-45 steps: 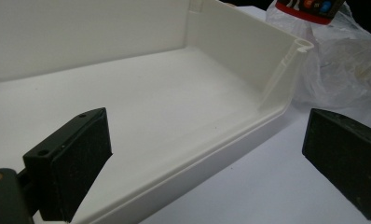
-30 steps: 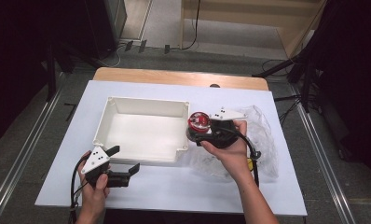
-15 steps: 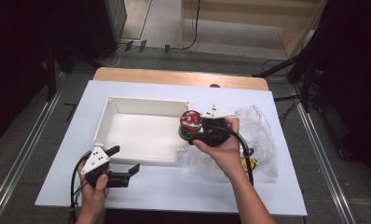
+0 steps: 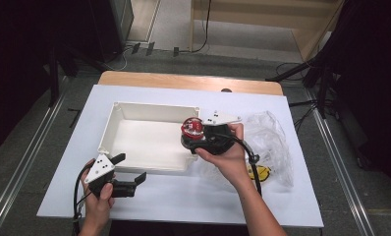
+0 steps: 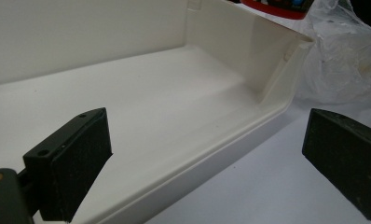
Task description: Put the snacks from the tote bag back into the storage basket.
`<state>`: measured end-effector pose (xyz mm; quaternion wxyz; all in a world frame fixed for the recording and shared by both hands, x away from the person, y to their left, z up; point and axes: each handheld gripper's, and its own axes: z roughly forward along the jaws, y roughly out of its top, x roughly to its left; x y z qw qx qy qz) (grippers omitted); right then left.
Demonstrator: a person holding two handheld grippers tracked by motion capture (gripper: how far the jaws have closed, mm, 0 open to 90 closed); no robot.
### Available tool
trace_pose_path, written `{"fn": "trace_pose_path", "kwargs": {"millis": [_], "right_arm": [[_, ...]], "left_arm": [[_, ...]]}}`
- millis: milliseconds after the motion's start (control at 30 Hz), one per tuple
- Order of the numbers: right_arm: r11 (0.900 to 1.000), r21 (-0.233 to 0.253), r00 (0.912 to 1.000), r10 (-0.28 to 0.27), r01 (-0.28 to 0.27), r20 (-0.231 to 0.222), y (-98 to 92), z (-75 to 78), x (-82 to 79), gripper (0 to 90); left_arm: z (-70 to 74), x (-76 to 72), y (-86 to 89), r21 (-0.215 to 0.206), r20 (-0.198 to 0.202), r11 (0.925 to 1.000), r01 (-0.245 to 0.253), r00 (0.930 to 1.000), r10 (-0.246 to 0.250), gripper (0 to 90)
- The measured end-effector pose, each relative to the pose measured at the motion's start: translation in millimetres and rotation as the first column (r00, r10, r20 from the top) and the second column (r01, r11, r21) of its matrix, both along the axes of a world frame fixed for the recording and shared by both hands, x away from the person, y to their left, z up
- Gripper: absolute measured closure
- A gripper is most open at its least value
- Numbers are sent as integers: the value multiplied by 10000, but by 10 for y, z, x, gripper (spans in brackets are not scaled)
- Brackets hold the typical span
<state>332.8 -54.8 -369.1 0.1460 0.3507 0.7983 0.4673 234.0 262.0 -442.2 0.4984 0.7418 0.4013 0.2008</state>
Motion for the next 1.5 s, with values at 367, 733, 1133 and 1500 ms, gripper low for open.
{"fn": "trace_pose_path", "kwargs": {"millis": [367, 733, 1133, 1500], "right_arm": [[9998, -59, 9998, 207, -208, -68, 115, -41, 3, 254], [9994, -171, 9994, 308, -310, -168, 164, -94, 11, 254], [9985, -342, 9986, 406, -417, -326, 188, -193, 7, 254], [9980, -432, 9978, 438, -460, -501, 193, -303, 8, 254]], "left_arm": [[5, -3, 18, -35, 90, 10000, -39, 10000, 40, 16], [7, -2, 23, -13, 110, 10000, -22, 9999, 22, 16], [2, -1, 28, -68, 88, 10000, 33, 10000, -32, 15], [2, -2, 29, -76, 111, 10000, 49, 9999, -48, 15]]}}
